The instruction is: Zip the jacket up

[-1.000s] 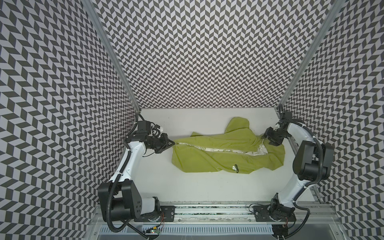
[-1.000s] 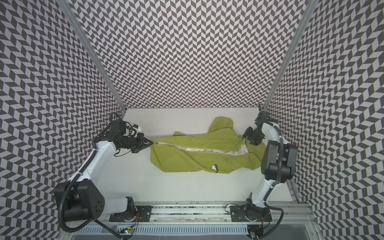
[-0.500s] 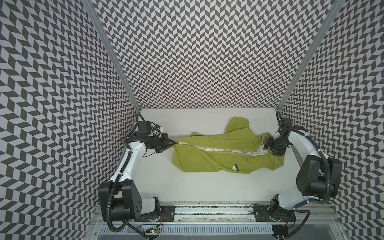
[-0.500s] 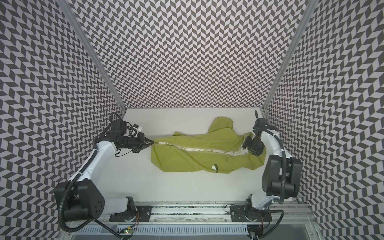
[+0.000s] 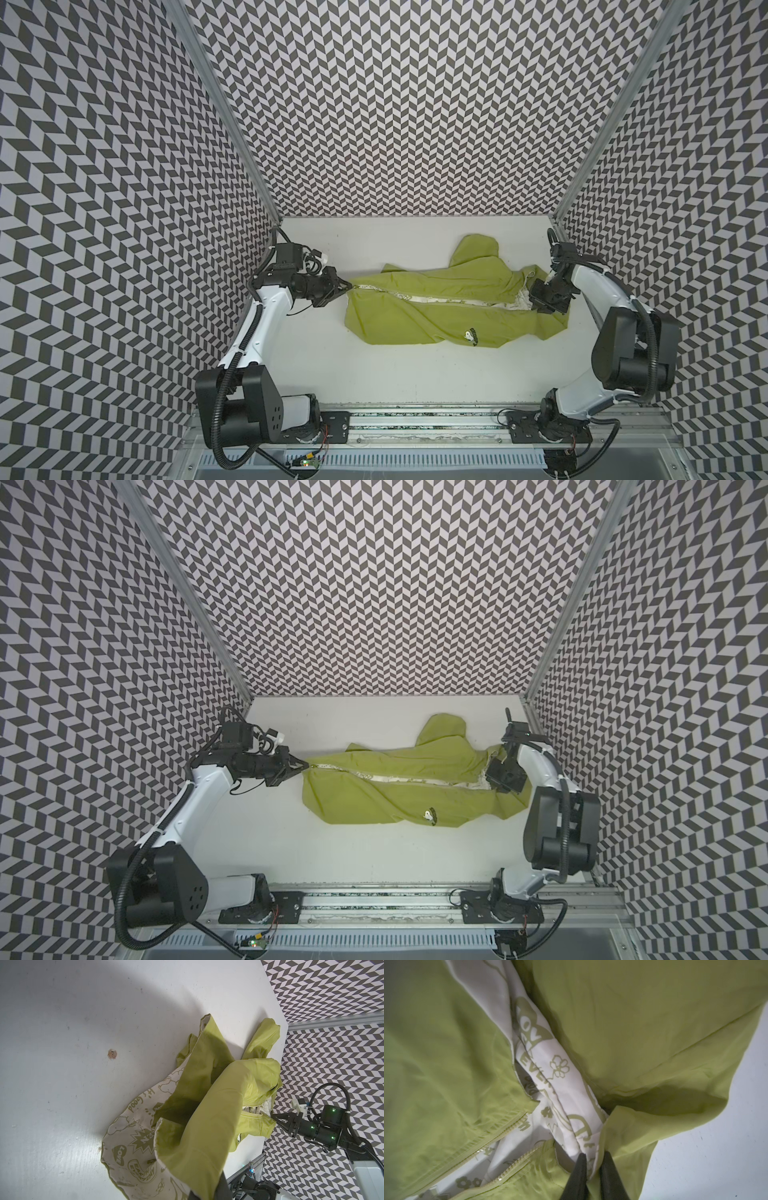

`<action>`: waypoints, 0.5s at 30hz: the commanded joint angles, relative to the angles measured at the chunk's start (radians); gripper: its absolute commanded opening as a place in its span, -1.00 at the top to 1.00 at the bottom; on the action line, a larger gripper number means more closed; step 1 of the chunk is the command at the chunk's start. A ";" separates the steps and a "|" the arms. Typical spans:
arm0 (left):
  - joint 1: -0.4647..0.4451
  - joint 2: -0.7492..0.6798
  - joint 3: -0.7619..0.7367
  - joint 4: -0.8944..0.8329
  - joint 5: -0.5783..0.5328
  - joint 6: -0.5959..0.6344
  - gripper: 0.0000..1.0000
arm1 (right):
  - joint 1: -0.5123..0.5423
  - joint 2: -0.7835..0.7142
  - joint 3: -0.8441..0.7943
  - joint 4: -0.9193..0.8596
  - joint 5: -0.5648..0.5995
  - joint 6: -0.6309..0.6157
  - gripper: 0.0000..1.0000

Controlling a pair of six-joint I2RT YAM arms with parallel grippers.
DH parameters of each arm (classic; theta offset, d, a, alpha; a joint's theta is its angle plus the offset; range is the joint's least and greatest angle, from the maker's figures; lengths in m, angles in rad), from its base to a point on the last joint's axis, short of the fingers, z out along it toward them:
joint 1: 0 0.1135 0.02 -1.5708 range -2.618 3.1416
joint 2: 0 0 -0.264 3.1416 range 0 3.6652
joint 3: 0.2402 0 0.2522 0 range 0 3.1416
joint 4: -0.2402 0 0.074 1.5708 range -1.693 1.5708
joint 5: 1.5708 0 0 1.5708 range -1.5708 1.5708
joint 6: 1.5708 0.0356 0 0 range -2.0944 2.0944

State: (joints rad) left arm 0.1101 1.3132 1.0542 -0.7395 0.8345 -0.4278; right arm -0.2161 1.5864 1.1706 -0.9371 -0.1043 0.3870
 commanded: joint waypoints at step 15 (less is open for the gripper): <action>0.011 -0.023 -0.001 -0.023 -0.088 0.024 1.00 | -0.103 -0.085 0.010 0.012 0.016 -0.005 1.00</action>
State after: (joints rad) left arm 0.1104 1.3090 1.0496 -0.7425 0.7677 -0.4236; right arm -0.3061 1.4574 1.1885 -0.9535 -0.0929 0.3931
